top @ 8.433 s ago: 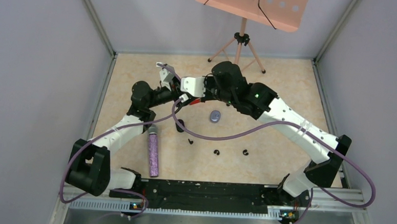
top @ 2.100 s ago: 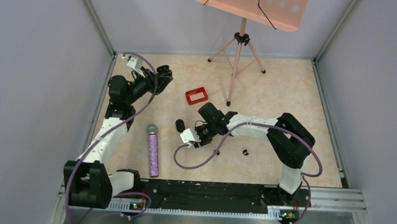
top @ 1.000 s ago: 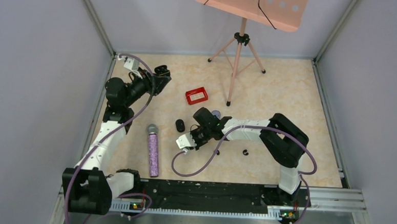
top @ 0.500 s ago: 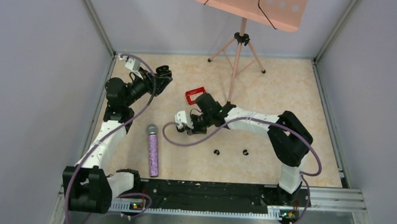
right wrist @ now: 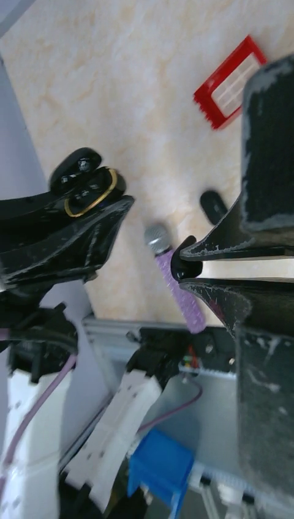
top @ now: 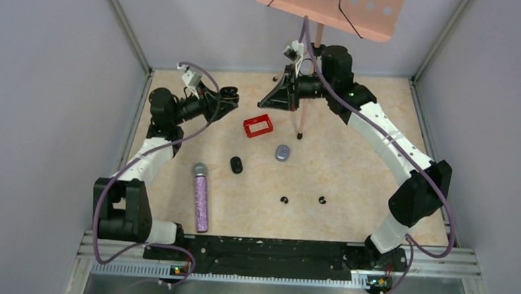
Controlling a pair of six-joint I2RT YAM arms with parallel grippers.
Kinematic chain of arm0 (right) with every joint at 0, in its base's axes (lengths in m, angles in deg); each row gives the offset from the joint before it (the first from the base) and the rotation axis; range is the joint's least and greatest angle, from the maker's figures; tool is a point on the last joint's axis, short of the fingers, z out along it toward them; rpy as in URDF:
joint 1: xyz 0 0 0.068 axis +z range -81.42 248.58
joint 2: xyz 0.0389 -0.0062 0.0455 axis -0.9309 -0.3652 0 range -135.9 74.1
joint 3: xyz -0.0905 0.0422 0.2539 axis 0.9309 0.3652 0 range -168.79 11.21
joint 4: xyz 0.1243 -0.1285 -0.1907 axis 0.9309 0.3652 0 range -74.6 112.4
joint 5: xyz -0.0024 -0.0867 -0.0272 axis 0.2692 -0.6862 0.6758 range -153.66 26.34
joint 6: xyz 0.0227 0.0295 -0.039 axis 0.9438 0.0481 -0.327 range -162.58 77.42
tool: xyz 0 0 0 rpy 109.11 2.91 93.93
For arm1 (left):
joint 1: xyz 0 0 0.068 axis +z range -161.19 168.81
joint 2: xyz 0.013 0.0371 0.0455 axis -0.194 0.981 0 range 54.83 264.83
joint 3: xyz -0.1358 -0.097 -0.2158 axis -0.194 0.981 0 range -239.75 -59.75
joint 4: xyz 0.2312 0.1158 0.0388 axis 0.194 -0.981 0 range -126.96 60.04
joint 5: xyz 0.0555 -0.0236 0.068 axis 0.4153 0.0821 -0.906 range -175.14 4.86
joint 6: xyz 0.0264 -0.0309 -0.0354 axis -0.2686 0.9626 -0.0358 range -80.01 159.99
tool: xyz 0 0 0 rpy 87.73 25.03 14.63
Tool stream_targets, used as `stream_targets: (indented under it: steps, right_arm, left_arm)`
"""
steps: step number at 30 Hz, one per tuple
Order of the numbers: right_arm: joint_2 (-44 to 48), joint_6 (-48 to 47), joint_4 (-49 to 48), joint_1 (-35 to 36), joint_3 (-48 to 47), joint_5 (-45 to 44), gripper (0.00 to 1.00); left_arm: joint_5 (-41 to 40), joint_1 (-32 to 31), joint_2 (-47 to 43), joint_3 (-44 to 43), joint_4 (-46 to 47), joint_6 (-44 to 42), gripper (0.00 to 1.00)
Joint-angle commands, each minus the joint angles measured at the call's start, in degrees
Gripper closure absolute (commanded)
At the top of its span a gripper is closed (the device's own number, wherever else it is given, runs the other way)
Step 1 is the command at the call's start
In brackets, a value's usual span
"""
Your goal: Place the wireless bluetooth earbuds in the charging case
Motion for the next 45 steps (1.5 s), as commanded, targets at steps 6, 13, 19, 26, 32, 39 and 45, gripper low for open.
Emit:
stream_targets:
  steps: [6, 13, 19, 26, 32, 39, 45]
  right_arm:
    - [-1.8, 43.52, -35.28, -2.31, 2.25, 12.2, 1.0]
    - [-5.51, 46.02, -38.58, -0.64, -1.36, 10.91, 1.0]
    - [-5.78, 43.68, -37.0, 0.73, 0.32, 9.41, 1.0]
    - [-6.88, 42.09, -35.69, 1.22, -0.89, 8.34, 1.0]
    - [-7.55, 41.98, -36.31, 2.18, -1.02, 8.38, 1.0]
    - [-8.81, 41.84, -36.28, 2.96, -2.22, 8.14, 1.0]
    - [-9.41, 41.85, -36.35, 3.04, -2.4, 8.29, 1.0]
  left_arm:
    - [10.45, -5.18, -2.54, -3.59, -2.12, -6.59, 1.0]
    - [12.43, -6.84, -4.08, -4.29, -2.48, -4.76, 1.0]
    - [13.07, -7.46, -4.41, -6.1, -0.61, -1.73, 1.0]
    - [13.3, -7.95, -4.69, -6.62, 0.2, -0.05, 1.0]
    - [12.65, -8.29, -4.69, -6.79, 0.78, 1.08, 1.0]
    - [11.54, -8.58, -5.08, -7.13, 1.59, 2.39, 1.0]
    - [11.15, -8.57, -5.13, -7.57, 1.66, 2.66, 1.0]
